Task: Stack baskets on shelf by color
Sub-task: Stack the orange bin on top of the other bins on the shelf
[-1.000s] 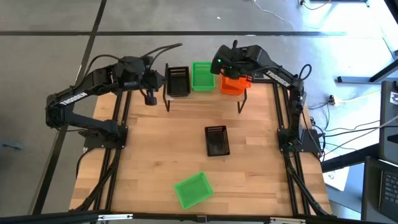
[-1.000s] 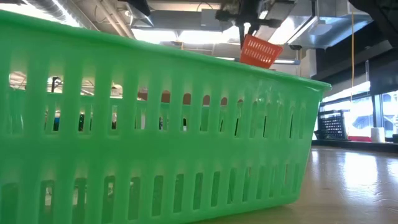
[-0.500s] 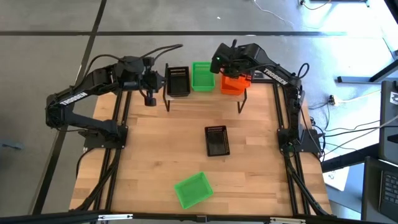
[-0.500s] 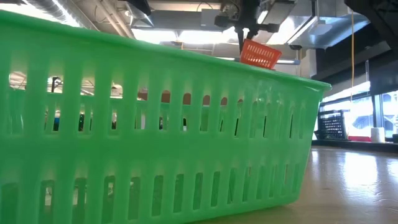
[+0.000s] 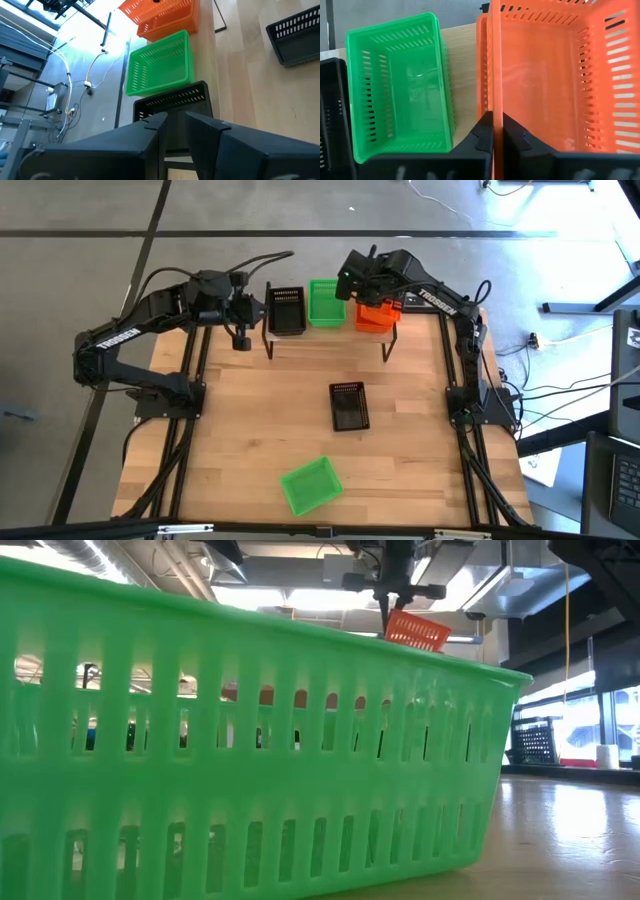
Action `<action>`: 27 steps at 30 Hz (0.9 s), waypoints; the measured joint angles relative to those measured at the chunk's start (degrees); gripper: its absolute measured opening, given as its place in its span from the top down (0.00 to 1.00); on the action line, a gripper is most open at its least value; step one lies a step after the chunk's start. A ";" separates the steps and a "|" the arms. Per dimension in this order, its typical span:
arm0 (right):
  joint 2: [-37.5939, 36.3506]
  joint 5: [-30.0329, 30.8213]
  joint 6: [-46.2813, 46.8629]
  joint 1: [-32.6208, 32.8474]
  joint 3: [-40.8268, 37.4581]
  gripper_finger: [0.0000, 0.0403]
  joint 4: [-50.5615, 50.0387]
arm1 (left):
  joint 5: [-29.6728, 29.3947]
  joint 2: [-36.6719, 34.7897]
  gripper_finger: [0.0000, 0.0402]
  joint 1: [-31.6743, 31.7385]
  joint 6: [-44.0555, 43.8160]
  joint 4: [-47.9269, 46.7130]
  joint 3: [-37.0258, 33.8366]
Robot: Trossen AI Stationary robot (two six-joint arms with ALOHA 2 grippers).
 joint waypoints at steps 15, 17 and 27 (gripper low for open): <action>-0.04 3.48 -4.12 -0.11 0.65 0.82 0.76 | 0.00 0.00 0.85 0.00 0.00 0.00 0.00; -0.13 3.50 -6.31 0.18 1.45 0.82 2.36 | 0.00 0.00 0.85 0.00 -0.02 0.00 0.00; -0.68 5.82 -13.64 1.73 1.16 0.86 11.67 | -0.02 0.00 0.85 0.00 -0.37 -0.03 0.00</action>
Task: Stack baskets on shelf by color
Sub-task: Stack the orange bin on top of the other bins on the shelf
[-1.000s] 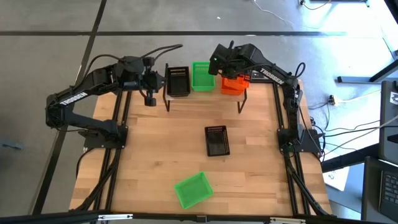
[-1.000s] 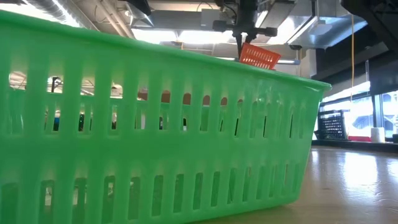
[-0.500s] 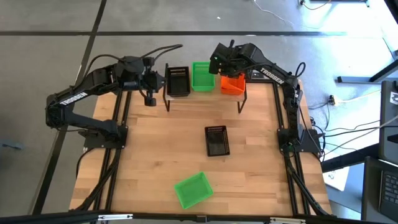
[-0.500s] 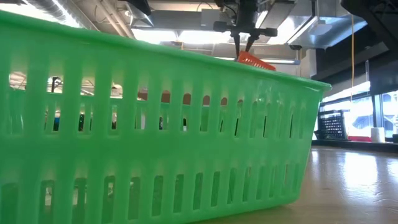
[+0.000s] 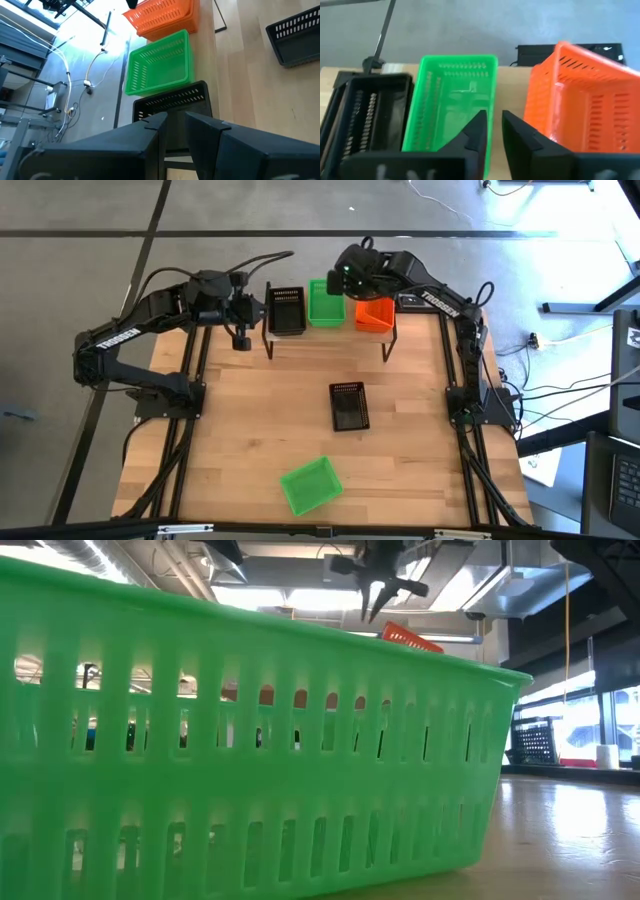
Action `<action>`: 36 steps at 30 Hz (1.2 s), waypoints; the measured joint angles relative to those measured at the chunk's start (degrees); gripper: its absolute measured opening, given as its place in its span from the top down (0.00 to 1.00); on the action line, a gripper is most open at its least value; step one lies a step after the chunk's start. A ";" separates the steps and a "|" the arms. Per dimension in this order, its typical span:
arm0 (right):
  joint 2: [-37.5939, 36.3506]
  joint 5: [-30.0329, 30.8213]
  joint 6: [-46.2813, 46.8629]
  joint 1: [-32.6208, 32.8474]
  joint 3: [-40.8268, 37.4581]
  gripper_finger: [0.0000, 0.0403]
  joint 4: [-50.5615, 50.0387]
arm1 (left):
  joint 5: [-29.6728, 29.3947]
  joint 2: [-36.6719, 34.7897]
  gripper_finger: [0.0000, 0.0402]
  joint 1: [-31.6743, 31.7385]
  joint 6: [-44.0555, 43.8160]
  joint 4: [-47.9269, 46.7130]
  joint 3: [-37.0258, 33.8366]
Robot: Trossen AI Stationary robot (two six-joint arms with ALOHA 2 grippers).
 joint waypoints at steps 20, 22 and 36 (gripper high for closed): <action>1.42 1.22 -1.49 -2.35 -0.09 1.00 -5.85 | -0.66 0.00 0.85 0.00 -1.59 0.01 0.01; 1.42 1.61 -1.47 -2.47 -0.09 1.00 -6.66 | -0.66 0.00 0.85 0.00 -1.57 0.02 0.00; 1.44 -1.22 -1.32 -3.68 -5.11 1.00 -6.35 | -0.66 0.00 0.85 0.00 -1.59 0.02 0.02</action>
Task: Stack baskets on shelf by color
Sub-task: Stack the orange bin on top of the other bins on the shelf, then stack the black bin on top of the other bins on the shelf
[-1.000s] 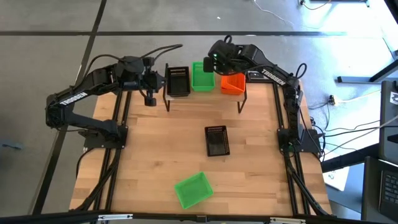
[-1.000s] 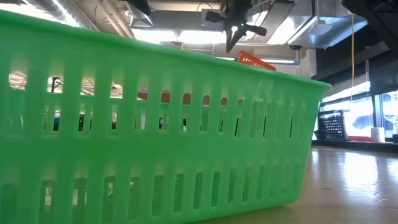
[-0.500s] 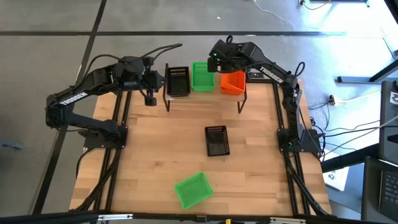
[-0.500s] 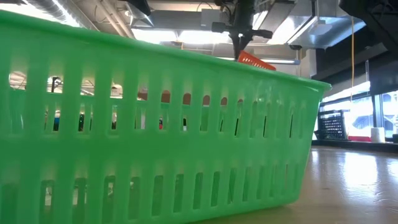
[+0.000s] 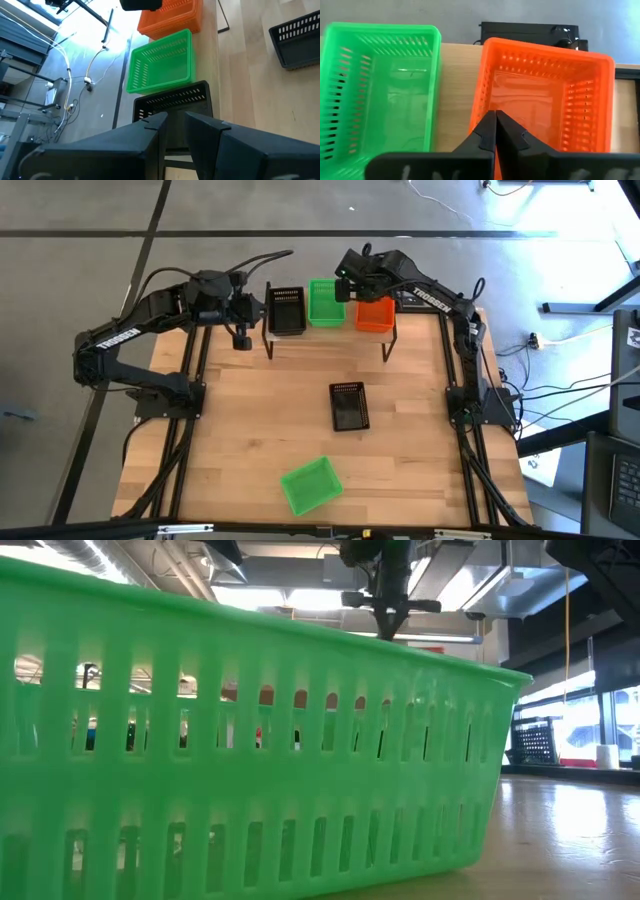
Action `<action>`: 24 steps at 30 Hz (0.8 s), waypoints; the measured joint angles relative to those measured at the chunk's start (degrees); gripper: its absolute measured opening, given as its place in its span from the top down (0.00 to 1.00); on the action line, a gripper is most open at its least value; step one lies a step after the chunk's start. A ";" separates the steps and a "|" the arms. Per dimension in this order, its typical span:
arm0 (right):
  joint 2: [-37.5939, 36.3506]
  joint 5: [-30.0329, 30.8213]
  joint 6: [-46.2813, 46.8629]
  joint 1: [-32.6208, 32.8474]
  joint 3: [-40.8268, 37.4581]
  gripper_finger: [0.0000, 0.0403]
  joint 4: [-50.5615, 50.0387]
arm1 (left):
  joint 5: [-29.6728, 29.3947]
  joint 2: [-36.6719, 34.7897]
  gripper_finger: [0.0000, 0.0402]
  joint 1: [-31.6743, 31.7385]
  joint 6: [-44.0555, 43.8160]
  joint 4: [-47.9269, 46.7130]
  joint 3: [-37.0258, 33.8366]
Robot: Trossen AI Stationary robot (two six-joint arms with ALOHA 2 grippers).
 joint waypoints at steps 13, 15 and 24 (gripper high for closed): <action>-2.17 -1.26 -23.16 8.37 4.78 1.00 2.74 | -0.02 0.00 0.85 2.23 -2.88 -2.40 0.00; -2.90 -2.63 -29.86 10.91 4.80 1.00 2.03 | -0.04 0.00 0.85 3.23 -3.46 -3.34 0.00; -2.82 -12.76 -52.29 23.47 4.78 1.00 0.48 | 0.00 0.00 0.85 7.83 -7.90 -3.97 0.00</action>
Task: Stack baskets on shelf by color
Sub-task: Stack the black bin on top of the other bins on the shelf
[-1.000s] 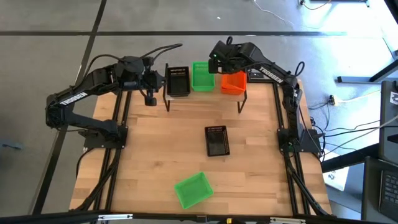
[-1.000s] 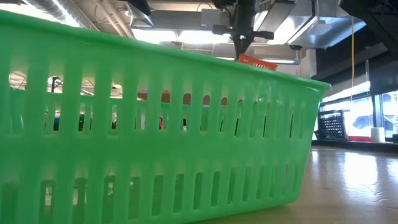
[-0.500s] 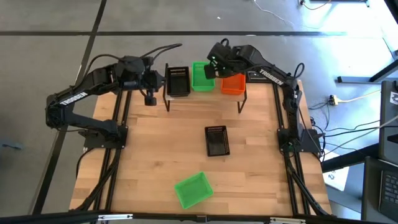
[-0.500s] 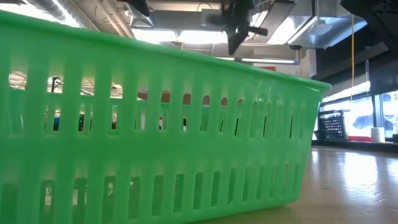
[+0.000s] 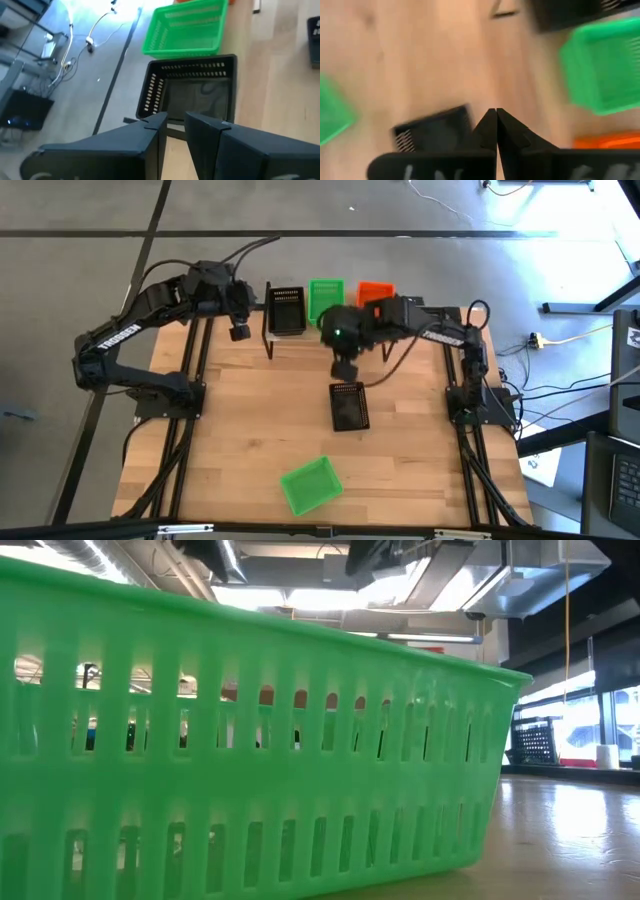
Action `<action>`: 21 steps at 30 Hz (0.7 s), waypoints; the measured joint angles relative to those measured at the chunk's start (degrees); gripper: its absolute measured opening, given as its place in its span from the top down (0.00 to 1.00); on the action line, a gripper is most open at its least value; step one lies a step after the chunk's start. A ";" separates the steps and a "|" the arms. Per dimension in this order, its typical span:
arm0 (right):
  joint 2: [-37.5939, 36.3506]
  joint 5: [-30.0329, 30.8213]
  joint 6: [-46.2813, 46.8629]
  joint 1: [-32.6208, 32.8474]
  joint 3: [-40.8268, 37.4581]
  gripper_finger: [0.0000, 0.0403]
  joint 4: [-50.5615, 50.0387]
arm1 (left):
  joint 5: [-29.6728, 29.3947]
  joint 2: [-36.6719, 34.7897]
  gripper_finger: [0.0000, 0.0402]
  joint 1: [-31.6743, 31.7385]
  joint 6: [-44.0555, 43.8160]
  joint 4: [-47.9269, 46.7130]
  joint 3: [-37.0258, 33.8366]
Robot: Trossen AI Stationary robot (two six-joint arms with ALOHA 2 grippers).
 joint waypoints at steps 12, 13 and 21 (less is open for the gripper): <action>-0.92 -12.39 10.39 5.01 -9.31 1.00 -5.18 | 0.26 0.02 0.85 3.03 -2.42 -0.89 0.00; -0.72 -12.49 10.53 5.40 -10.39 1.00 -5.00 | 0.38 0.02 0.85 3.01 -2.42 -0.87 0.00; -0.74 -17.02 19.97 8.03 -21.46 1.00 0.22 | 2.82 0.02 0.85 3.03 -2.66 -0.87 0.00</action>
